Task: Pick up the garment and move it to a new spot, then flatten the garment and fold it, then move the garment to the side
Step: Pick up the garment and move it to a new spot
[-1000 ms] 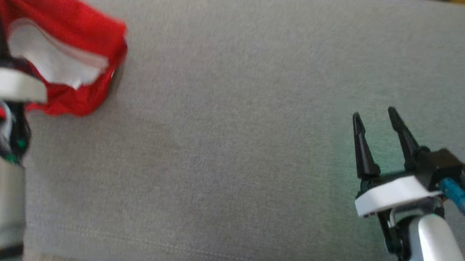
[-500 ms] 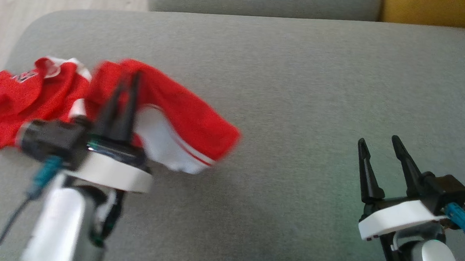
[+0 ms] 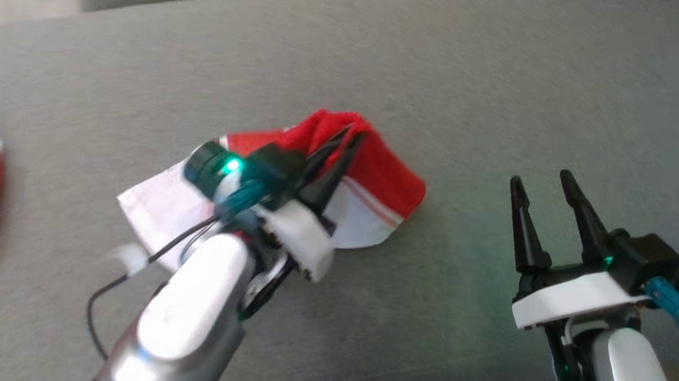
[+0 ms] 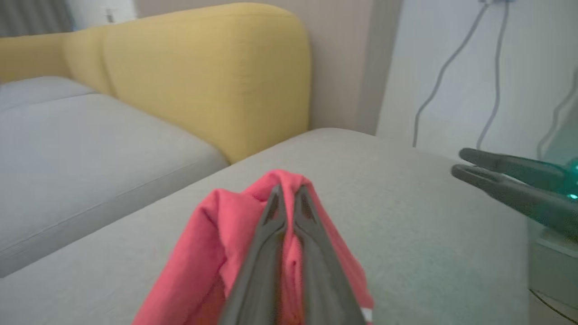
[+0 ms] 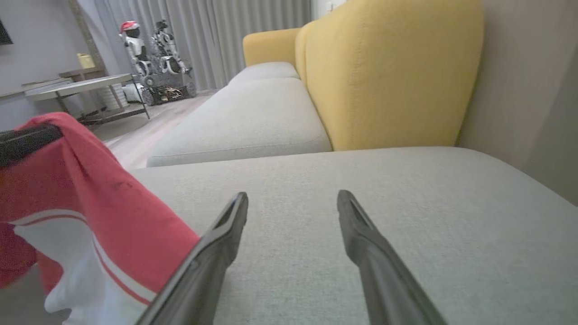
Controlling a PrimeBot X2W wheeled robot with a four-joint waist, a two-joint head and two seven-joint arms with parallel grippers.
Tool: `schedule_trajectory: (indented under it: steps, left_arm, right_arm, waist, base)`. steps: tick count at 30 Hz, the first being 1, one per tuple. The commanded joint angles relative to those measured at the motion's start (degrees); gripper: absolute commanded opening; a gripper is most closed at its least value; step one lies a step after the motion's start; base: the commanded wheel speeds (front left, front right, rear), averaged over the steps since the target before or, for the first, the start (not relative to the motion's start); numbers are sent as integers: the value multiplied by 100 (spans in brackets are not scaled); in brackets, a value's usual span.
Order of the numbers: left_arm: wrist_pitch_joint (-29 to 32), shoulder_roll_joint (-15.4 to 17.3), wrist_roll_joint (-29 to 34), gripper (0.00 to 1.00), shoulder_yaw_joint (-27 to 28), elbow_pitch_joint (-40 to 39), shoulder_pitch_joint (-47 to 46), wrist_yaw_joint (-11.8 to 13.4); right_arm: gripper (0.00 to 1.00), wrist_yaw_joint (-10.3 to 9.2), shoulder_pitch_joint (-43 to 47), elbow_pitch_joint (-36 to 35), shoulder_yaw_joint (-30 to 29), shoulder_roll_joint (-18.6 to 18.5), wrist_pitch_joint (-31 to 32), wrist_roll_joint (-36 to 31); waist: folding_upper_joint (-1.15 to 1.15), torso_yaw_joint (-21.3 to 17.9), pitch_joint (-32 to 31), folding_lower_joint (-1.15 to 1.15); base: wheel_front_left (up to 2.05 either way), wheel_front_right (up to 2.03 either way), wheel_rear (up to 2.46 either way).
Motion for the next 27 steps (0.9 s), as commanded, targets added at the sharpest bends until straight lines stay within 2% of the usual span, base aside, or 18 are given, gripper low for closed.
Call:
schedule_trajectory:
  steps: [1, 7, 13, 14, 16, 17, 18, 21, 27]
  left_arm:
    - [33, -39, -75, 0, -20, -36, -519, -24]
    - [60, -82, -366, 0, -546, 740, -1116, -45]
    - [222, -88, -755, 0, -1016, 1540, -1321, -53]
    - [218, -89, -844, 7, -1095, 1634, -1351, -54]
    - [232, -89, -1010, 35, -1236, 1789, -1399, -56]
    - [203, -89, -1077, 60, -1288, 1827, -1425, -56]
    - [149, -89, -1113, 100, -1329, 1853, -1453, -41]
    - [-120, -90, -1246, 100, -1383, 1828, -1482, 67]
    - [-879, -78, -1374, 100, -1213, 1546, -1345, 441]
  right_arm:
    - [100, -4, -223, -183, 122, -15, -101, 84]
    - [100, -4, -362, -36, 133, -15, -280, 274]
    - [100, -4, -459, 137, 163, -15, -428, 365]
    - [100, -4, -473, 170, 159, -15, -449, 371]
    - [100, -4, -502, 232, 138, -15, -478, 380]
    - [100, -4, -516, 260, 134, -15, -487, 379]
    - [100, -4, -526, 285, 127, -15, -496, 375]
    - [100, -4, -542, 338, 111, -15, -506, 333]
    - [100, -4, -500, 346, 18, -15, -429, 176]
  waist:
    - [0, -546, 416, 0]
    - [0, -959, 794, 0]
    - [0, -1054, 931, 0]
    - [0, -1044, 939, 0]
    - [0, -986, 936, 0]
    - [0, -948, 922, 0]
    - [0, -897, 896, 0]
    - [0, -721, 790, 0]
    - [0, -267, 458, 0]
  base:
    - [0, 0, 0]
    - [0, 0, 0]
    - [0, 0, 0]
    - [0, 0, 0]
    - [0, 0, 0]
    - [0, 0, 0]
    - [0, 0, 0]
    - [0, 0, 0]
    - [0, 0, 0]
